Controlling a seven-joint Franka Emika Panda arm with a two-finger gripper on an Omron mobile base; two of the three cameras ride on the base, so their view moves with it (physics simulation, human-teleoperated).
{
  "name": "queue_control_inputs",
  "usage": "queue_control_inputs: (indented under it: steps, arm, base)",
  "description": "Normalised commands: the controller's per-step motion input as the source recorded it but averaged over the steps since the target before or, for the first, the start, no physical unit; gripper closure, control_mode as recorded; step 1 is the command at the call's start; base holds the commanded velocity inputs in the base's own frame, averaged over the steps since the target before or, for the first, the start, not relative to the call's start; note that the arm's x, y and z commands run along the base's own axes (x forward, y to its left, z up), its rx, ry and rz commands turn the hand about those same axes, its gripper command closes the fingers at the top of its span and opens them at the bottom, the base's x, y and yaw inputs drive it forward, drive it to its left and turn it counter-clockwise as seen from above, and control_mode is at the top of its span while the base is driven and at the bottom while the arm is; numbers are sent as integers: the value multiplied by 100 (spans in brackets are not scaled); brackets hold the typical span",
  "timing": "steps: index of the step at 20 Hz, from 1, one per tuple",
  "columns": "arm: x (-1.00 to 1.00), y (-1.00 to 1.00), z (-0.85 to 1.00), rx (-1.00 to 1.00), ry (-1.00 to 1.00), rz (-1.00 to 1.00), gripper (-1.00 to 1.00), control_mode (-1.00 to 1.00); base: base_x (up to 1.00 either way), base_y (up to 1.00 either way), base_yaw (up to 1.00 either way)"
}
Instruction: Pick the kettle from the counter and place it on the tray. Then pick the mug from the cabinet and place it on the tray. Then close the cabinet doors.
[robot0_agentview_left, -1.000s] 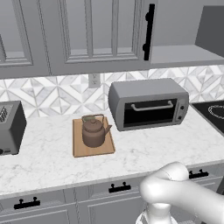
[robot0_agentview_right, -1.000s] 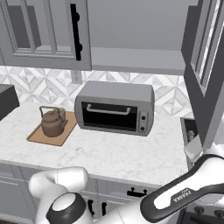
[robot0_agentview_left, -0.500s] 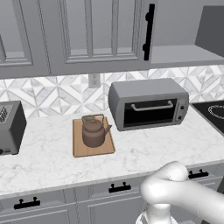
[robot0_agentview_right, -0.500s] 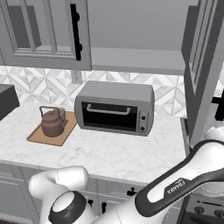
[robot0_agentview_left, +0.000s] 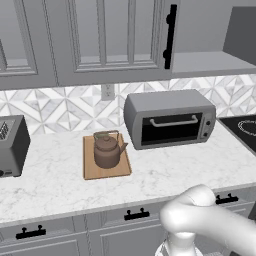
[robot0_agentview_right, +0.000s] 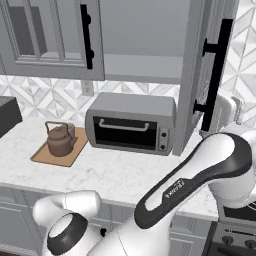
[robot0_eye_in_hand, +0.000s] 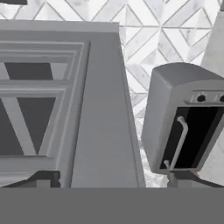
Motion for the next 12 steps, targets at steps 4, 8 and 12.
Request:
queue_control_inputs:
  steps: [4, 8, 12]
  arm:
    - [13, 79, 0, -21, 25, 0, -100, -100]
    - [26, 79, 0, -16, 22, 0, -100, -100]
    - [44, 61, 0, -6, 7, 0, -100, -100]
  base:
    - [0, 0, 0]
    - [0, 0, 0]
    - [0, 0, 0]
